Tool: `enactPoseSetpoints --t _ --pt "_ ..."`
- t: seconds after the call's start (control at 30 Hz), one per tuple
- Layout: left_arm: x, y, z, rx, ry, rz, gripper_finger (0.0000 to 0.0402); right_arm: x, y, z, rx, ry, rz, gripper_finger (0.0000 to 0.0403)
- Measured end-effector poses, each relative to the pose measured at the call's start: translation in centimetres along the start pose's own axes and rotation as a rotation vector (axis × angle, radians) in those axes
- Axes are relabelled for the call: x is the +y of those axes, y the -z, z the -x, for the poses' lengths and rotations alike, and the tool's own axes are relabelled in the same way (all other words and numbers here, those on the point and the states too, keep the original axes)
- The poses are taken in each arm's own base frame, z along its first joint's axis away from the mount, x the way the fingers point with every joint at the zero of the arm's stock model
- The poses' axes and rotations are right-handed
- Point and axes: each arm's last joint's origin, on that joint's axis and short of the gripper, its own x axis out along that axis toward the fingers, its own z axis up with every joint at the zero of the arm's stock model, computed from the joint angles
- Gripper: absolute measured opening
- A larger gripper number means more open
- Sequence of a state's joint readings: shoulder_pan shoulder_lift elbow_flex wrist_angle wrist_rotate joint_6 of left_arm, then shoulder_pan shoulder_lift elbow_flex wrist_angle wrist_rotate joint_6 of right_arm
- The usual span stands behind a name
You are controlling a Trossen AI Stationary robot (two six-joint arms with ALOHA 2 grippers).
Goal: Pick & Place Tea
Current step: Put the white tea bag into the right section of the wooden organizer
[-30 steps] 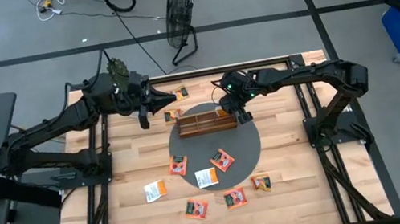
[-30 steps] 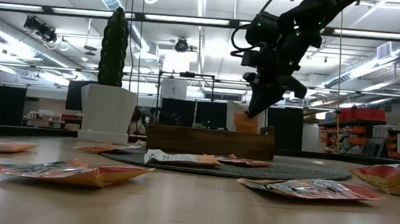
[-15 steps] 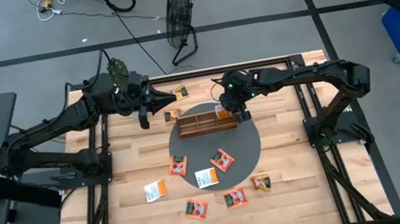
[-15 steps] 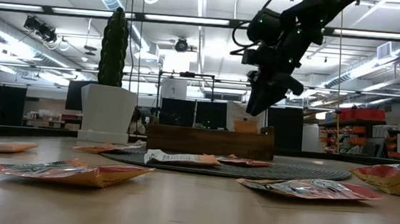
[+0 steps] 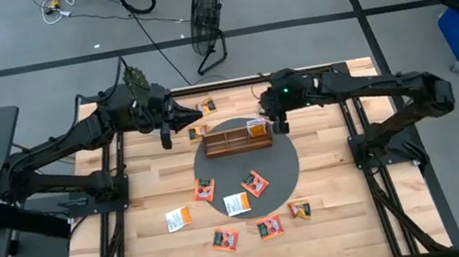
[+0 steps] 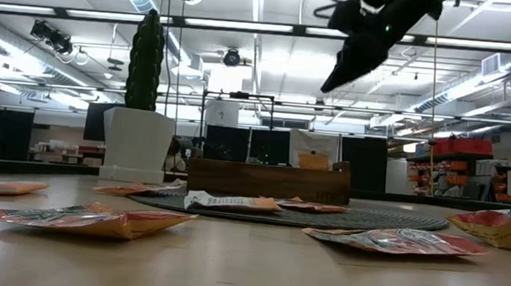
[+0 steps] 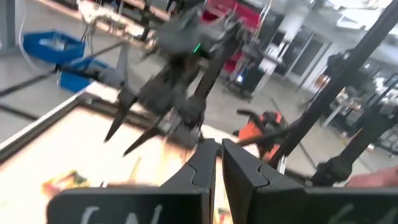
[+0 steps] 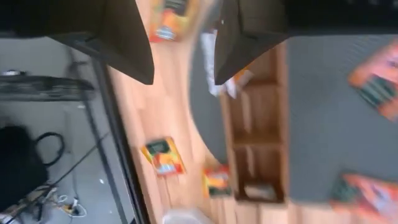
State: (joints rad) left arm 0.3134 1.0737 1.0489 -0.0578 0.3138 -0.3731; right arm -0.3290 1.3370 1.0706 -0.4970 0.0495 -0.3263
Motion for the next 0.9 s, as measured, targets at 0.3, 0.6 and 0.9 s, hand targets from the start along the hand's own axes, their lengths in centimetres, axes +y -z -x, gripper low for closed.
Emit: enactPoseSetpoints --t 0.3,0.6,0.9 --pt "0.9 2.6 0.4 0.265 -0.098 0.062 0.0028 2.3 -0.4 1.3 -0.009 -0.165 -0.28 0.0059" --pt "0.2 5.5 0.8 0.472 -0.095 0.033 0.0026 4.9 -1.0 1.8 0.0 -0.277 -0.372 0.0004" --pt "-0.6 8.5 2.6 0.31 -0.018 0.147 0.0004 7.7 -2.1 4.9 -0.116 -0.265 -0.363 0.0002"
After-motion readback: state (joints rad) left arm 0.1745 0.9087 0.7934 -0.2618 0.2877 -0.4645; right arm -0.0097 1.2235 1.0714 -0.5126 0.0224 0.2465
